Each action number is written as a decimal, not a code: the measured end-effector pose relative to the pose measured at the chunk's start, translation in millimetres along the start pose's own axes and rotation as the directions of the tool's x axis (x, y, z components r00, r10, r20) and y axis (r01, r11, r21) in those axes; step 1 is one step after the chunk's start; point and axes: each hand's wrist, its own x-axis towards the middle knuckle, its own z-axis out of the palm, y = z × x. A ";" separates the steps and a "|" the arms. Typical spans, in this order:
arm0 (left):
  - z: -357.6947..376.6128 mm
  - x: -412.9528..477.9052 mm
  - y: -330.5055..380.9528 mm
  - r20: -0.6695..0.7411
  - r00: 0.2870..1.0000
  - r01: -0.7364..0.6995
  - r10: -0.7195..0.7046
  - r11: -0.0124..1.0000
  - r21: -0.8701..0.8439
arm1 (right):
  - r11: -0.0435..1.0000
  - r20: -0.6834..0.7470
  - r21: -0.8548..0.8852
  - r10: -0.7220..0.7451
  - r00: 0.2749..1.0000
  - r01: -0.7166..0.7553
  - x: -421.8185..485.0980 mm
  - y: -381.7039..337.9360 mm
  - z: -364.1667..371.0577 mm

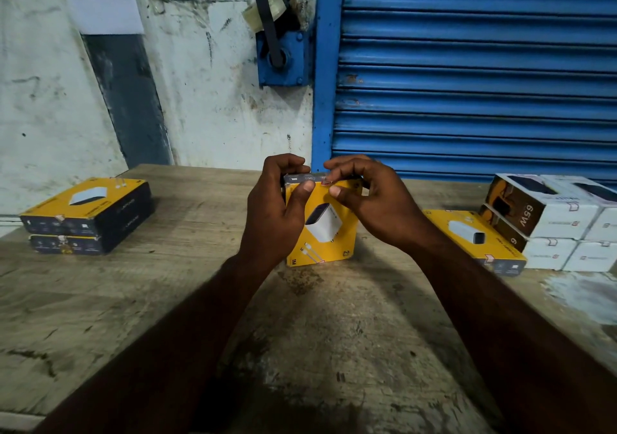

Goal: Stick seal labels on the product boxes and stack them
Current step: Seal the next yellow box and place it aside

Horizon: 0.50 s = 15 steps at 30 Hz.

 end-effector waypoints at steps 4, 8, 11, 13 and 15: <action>0.6 0.6 -1.7 -0.009 1.000 0.010 -0.010 1.000 0.005 | 0.999 0.021 0.030 0.014 1.000 -0.015 0.1 -2.5 -1.0; 0.5 1.0 -0.4 -0.017 1.000 0.015 -0.015 1.000 -0.002 | 1.000 0.022 0.025 0.011 1.000 -0.011 0.4 -4.1 -1.2; 0.6 0.6 0.4 -0.008 1.000 0.019 -0.019 1.000 -0.005 | 1.000 0.018 -0.020 0.009 1.000 -0.009 0.7 -1.3 0.0; 0.4 0.5 0.3 -0.006 1.000 0.029 -0.029 1.000 -0.012 | 0.999 0.014 -0.041 0.012 1.000 -0.012 1.0 -1.0 0.5; 0.4 0.5 0.3 -0.007 0.999 0.034 -0.034 0.999 -0.012 | 0.998 0.010 -0.060 0.013 1.000 -0.012 1.4 -1.0 0.8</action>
